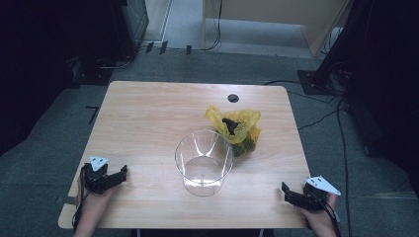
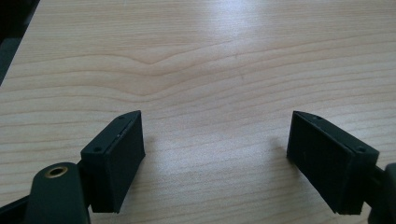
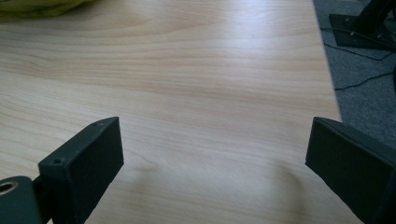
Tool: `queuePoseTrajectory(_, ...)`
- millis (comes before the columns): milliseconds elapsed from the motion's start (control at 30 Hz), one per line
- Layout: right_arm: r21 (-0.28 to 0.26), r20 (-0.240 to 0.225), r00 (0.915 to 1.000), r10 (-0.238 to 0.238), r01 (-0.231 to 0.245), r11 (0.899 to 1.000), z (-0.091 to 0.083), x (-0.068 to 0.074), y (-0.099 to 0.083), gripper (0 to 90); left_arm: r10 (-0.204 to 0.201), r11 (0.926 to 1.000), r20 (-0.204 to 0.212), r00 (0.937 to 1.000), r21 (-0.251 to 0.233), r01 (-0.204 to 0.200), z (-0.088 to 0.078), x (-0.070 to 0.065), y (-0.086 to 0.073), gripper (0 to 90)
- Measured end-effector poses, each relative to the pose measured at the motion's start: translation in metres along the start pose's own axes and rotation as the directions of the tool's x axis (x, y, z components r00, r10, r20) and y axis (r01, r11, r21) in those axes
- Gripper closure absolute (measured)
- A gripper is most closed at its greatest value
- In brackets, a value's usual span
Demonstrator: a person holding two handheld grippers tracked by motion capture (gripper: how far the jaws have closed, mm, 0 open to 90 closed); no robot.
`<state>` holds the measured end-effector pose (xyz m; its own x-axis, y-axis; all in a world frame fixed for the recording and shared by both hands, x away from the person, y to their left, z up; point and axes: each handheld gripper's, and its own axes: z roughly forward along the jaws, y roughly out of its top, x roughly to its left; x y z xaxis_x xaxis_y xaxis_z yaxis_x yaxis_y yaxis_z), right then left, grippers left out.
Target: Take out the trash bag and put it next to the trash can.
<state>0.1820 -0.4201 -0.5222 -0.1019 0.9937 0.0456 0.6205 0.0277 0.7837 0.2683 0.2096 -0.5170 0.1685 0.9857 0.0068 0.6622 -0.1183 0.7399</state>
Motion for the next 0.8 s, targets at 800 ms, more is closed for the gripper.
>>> queuePoseTrajectory(800,0.103,0.03,0.9995,-0.005,0.002,0.995,0.0069,-0.0051,0.001,2.5,0.017,0.9999,0.023,0.9996,-0.001,-0.017,-0.0009,0.0006,-0.001,18.3)
